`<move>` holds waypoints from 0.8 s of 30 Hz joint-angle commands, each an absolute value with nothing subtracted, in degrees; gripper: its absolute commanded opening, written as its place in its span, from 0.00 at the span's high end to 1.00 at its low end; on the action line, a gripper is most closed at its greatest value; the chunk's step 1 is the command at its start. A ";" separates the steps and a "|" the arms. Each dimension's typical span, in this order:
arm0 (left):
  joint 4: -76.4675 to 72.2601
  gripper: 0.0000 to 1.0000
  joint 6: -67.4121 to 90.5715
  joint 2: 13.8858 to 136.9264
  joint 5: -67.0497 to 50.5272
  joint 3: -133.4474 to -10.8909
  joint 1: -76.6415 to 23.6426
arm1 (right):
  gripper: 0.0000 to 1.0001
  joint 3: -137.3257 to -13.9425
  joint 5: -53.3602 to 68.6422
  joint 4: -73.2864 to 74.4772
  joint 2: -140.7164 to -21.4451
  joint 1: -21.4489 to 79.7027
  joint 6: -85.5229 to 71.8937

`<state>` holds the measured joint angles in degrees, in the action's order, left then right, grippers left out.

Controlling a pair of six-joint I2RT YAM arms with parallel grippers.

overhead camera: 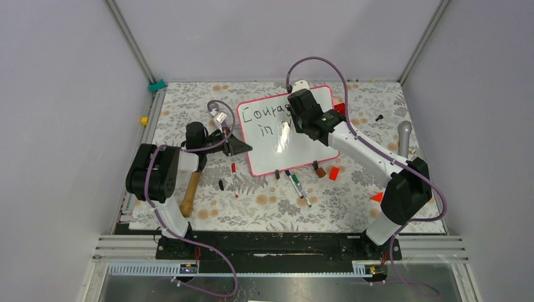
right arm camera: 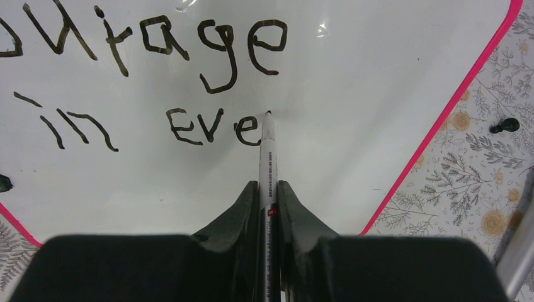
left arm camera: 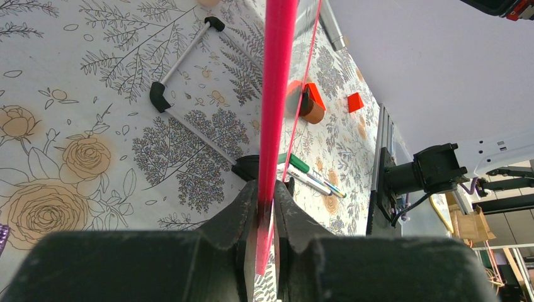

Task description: Write a sentence on the whiteboard

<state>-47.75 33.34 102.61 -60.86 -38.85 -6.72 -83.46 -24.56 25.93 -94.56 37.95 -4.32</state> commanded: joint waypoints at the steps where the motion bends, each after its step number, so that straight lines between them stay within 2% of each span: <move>1: -48.29 1.00 32.15 102.54 -58.06 -38.19 -5.45 | 1.00 -84.68 -24.58 26.95 -94.03 37.44 -4.20; 24: -48.61 1.00 32.61 102.74 -58.56 -38.29 -5.49 | 1.00 -82.77 -22.99 29.37 -93.20 37.37 -4.37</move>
